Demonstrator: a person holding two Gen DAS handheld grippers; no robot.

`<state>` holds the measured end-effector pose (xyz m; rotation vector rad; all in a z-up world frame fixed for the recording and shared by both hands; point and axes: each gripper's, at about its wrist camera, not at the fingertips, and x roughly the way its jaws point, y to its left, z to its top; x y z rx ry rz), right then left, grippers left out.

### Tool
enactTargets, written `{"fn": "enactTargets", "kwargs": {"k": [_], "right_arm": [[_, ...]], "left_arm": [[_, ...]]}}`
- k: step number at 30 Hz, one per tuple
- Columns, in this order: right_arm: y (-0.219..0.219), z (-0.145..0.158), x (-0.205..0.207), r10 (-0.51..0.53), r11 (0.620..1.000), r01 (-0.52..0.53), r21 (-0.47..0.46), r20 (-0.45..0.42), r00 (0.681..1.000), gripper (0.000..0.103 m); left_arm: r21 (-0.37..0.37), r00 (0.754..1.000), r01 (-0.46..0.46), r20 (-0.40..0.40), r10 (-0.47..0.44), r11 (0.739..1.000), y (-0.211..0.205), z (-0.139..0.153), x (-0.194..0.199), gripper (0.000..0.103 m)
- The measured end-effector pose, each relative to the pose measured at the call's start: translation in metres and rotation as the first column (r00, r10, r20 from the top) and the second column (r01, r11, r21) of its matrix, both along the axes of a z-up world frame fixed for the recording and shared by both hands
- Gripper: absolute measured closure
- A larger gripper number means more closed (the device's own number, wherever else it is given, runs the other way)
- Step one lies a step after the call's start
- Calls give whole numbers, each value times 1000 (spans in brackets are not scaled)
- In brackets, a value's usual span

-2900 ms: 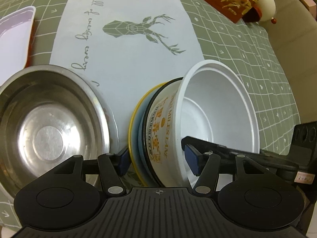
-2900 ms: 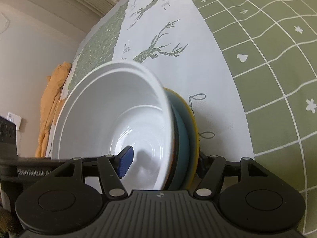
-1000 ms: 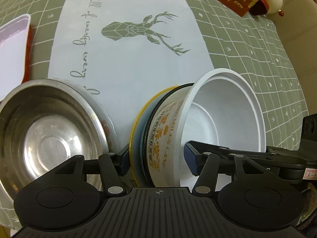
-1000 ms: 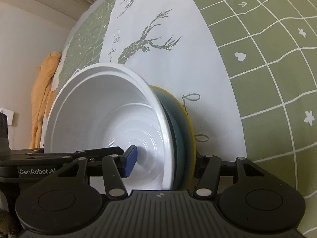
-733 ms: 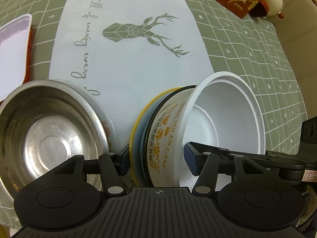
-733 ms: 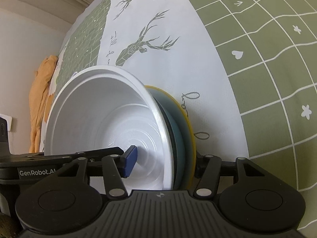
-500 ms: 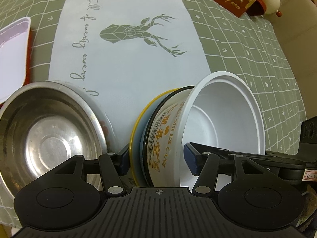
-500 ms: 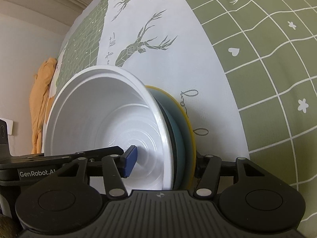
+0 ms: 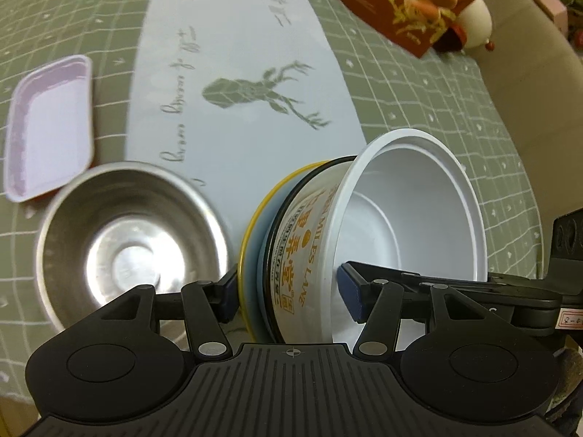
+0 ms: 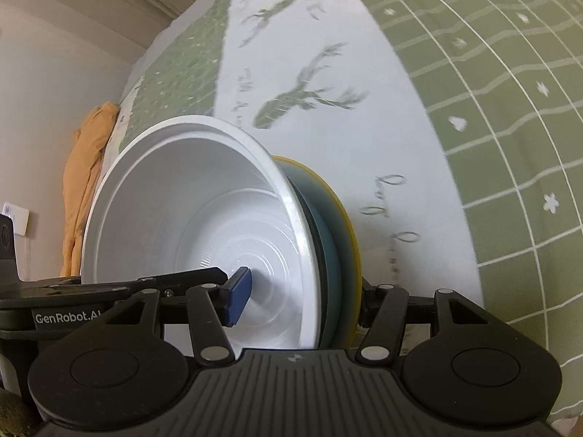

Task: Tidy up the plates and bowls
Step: 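Carry the bowl stack with both grippers and lower it into the steel bowl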

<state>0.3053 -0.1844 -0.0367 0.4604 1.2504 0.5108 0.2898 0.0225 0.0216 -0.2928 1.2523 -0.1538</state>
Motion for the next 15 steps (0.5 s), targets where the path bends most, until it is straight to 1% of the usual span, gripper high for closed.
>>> {"fn": "enactTargets", "kwargs": {"k": [4, 7, 10, 15], "right_arm": [[25, 17, -4, 44, 999, -44, -1, 28, 999, 45], [51, 24, -5, 82, 997, -82, -8, 42, 996, 45], [81, 23, -2, 123, 992, -122, -23, 42, 992, 45], [132, 9, 2, 190, 981, -190, -46, -10, 982, 45]], "left_arm": [[5, 999, -29, 40, 29, 1000, 27, 16, -13, 44], [-6, 996, -70, 50, 70, 998, 55, 19, -20, 44], [-17, 993, -107, 43, 108, 994, 82, 13, -26, 44], [-42, 986, -164, 10, 164, 986, 125, -10, -34, 44]]}}
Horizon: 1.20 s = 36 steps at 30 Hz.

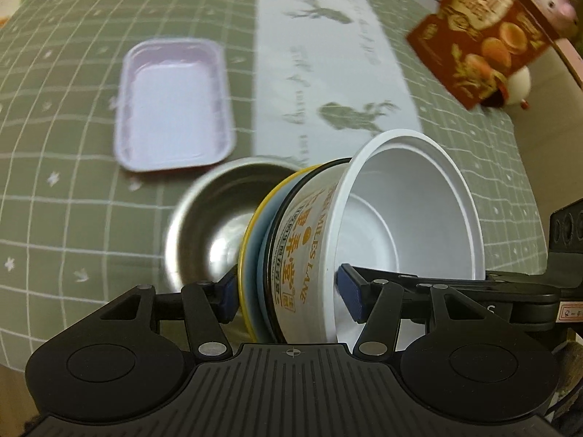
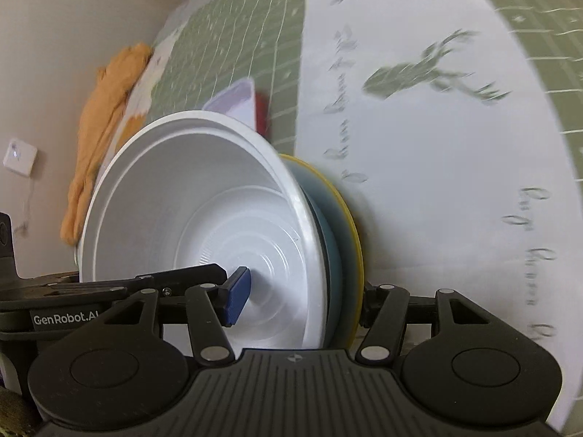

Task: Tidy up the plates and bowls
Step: 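Carry the bowl stack with both grippers and lower it into the steel bowl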

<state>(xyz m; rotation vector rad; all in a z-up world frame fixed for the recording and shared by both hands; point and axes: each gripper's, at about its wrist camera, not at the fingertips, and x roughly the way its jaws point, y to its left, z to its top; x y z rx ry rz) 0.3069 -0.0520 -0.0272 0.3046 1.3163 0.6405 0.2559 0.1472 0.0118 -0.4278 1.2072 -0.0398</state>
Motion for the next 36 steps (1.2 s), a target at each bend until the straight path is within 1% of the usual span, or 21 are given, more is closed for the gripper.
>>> {"fn": "enactTargets", "kwargs": {"k": [4, 7, 11, 16, 21, 24, 26, 28, 36], "right_arm": [[30, -19, 3, 26, 999, -28, -39, -51, 998, 45], [42, -33, 7, 28, 998, -33, -59, -84, 996, 45], [52, -32, 8, 41, 993, -46, -104, -52, 998, 44], [56, -29, 8, 59, 987, -62, -152, -21, 998, 43], [56, -28, 11, 72, 983, -75, -166, -23, 997, 41], [58, -29, 13, 82, 982, -86, -166, -30, 996, 41], [59, -29, 14, 91, 981, -96, -166, -36, 995, 41], [60, -29, 14, 93, 981, -99, -168, -41, 995, 41], [64, -25, 13, 110, 975, -115, -189, -37, 993, 41]], "left_arm": [[-25, 999, -25, -31, 24, 999, 25, -22, -1, 44], [-49, 999, -31, -37, 29, 998, 35, -34, 0, 44], [-74, 999, -27, -28, 25, 997, 42, -41, 2, 46], [-77, 1000, -15, -26, 13, 997, 42, -43, 2, 47], [-74, 1000, 3, -28, -5, 997, 42, -44, 1, 48], [-76, 1000, 10, -29, -12, 997, 45, -44, 0, 52], [-80, 999, 13, -32, -15, 997, 47, -44, -1, 58], [-85, 999, 11, -37, -14, 996, 49, -45, -2, 60], [-69, 999, 30, -29, -32, 997, 49, -41, -3, 60]]}}
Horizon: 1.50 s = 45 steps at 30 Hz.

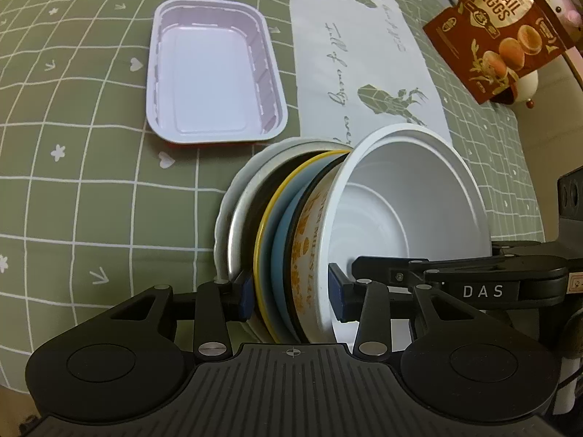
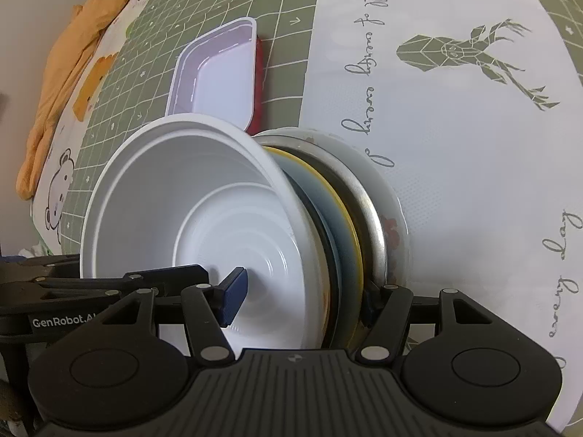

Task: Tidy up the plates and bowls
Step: 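Carry the bowl stack with both grippers and lower it into the steel bowl, then open both grippers and withdraw them from the stacked bowls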

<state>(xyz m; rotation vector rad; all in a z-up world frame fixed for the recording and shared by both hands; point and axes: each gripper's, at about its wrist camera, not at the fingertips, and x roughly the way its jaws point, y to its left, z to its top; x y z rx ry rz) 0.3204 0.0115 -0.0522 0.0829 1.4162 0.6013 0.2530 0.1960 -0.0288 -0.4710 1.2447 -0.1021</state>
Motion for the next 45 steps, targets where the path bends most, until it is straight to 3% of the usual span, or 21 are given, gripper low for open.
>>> {"fn": "enactTargets", "kwargs": {"k": [11, 15, 23, 31, 34, 39, 41, 45], "right_arm": [[-5, 11, -1, 3, 1000, -3, -5, 30, 1000, 42], [-6, 15, -3, 7, 1000, -6, -13, 56, 998, 42], [5, 48, -26, 93, 995, -84, -45, 244, 965, 41], [5, 55, -40, 91, 995, -72, -73, 315, 945, 41], [1, 63, -48, 51, 997, -24, -71, 401, 915, 41], [-2, 66, -72, 73, 986, 34, -166, 594, 801, 39], [-7, 59, -75, 50, 985, 61, -164, 599, 799, 39], [-28, 41, -75, -73, 984, 151, -95, 554, 829, 39]], "left_arm": [[9, 1000, 0, 6, -1, 1000, 2, 6, -1, 60], [46, 999, -2, 33, 1, 999, 2, 17, -3, 60], [91, 996, -28, 85, 20, 995, 6, 35, -8, 60], [23, 986, -13, 168, 9, 1000, 2, 56, -23, 61], [43, 979, -29, 204, 20, 999, -1, 58, -29, 61], [69, 969, -73, 241, 54, 995, -1, 60, -45, 61], [78, 966, -92, 250, 70, 993, -2, 60, -48, 62], [156, 943, -151, 320, 95, 976, -8, 58, -48, 66]]}}
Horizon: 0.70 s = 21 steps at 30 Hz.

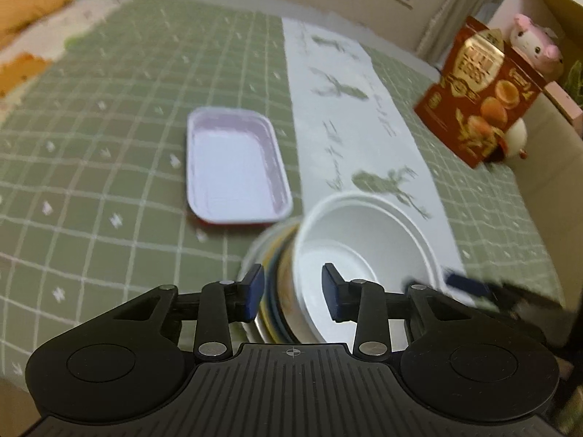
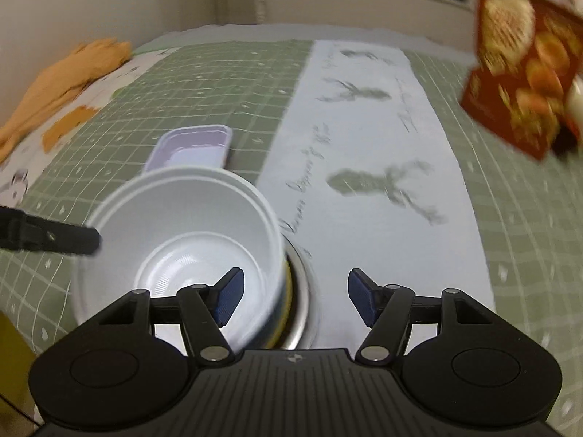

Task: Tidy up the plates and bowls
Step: 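Open both grippers and withdraw them from the stacked bowls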

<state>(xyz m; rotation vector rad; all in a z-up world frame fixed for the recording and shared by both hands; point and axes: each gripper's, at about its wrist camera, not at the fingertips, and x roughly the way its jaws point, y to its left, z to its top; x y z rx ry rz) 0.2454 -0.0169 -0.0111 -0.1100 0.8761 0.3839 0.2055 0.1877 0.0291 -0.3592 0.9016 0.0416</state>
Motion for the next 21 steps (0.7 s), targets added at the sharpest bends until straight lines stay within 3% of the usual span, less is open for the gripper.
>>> {"fn": "enactTargets", "kwargs": {"k": [6, 11, 13, 15, 17, 21], "right_arm": [[-20, -18, -13, -52, 995, 55, 82, -31, 998, 37], [-11, -3, -22, -45, 998, 45, 47, 10, 999, 37], [-5, 5, -22, -29, 999, 28, 36, 21, 999, 37], [-1, 11, -20, -23, 999, 21, 49, 23, 999, 37], [1, 16, -11, -36, 998, 35, 55, 10, 999, 37], [5, 18, 8, -66, 998, 65, 20, 29, 997, 37]], "left_arm": [[-65, 1000, 2, 31, 0, 998, 3, -15, 19, 69], [-94, 988, 74, 142, -60, 993, 10, -6, 22, 70], [-135, 985, 121, 135, -103, 983, 13, 0, 20, 70], [-178, 975, 161, 182, -128, 971, 18, 9, 14, 70], [-158, 966, 168, 222, -131, 973, 20, 14, 9, 70], [-126, 977, 147, 175, -124, 981, 25, 3, 14, 70]]}}
